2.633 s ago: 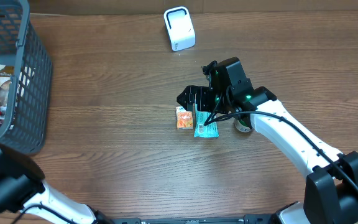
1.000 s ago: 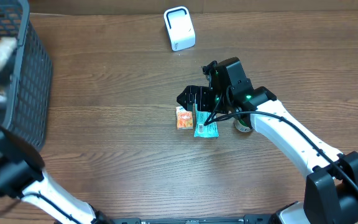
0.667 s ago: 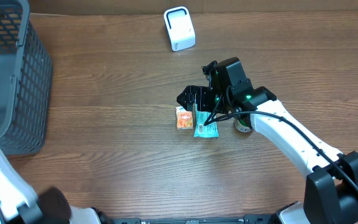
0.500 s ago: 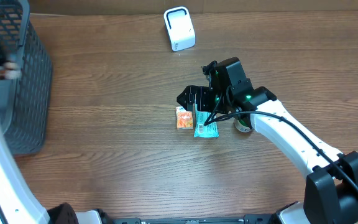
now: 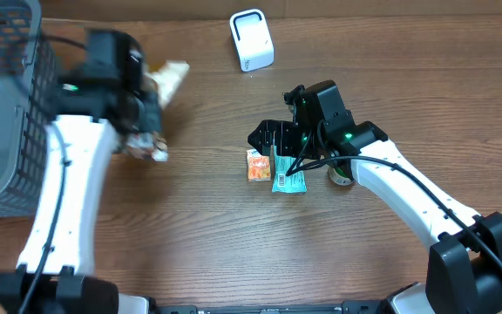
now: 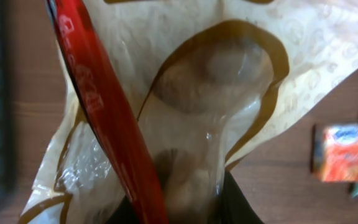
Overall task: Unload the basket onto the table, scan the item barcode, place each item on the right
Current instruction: 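Lift the bag out of the basket and carry it to the table center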
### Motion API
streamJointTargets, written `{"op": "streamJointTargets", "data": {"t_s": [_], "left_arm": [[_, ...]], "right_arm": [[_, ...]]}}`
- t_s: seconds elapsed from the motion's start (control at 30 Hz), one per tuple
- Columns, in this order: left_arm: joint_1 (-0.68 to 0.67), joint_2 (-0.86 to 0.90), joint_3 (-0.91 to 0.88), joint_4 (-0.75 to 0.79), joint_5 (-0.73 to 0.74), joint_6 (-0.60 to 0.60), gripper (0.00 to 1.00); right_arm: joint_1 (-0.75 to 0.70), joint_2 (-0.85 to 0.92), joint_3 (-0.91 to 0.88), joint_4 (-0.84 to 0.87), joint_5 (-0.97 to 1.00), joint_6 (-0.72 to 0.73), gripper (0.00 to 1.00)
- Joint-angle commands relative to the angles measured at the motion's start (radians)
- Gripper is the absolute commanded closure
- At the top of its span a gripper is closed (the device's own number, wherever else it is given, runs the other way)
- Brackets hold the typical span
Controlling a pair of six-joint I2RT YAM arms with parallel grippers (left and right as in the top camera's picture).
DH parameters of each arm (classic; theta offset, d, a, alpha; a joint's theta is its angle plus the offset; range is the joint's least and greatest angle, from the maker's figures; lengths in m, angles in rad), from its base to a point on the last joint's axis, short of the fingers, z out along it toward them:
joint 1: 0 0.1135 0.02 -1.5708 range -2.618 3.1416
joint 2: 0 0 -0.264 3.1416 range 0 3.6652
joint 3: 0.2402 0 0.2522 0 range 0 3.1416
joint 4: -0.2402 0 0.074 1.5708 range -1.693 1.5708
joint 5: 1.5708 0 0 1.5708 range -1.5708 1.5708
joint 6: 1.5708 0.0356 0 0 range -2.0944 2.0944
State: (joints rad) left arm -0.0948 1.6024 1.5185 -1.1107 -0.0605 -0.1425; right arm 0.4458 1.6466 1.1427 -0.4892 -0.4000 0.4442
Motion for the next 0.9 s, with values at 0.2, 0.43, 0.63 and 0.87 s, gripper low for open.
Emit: {"op": "streamJointTargets", "data": {"t_s": [0.2,0.43,0.63,0.87], "left_arm": [[-0.102,-0.003,-0.475,0.415,-0.030,-0.092,0.93],[-0.111,-0.003,-0.628,0.578,-0.017,-0.105,0.44],[-0.111,-0.006,-0.587,0.548,-0.017,-0.059,0.13],[-0.107,-0.009,-0.396,0.370,-0.025,-0.059,0.08]], "right_arm": [[-0.004,-0.018,0.022,0.005,0.007,-0.008,0.00],[-0.004,-0.018,0.022,0.005,0.007,-0.008,0.00],[-0.004,-0.018,0.022,0.005,0.007,-0.008,0.00],[-0.004,-0.018,0.022,0.005,0.007,-0.008,0.00]]}}
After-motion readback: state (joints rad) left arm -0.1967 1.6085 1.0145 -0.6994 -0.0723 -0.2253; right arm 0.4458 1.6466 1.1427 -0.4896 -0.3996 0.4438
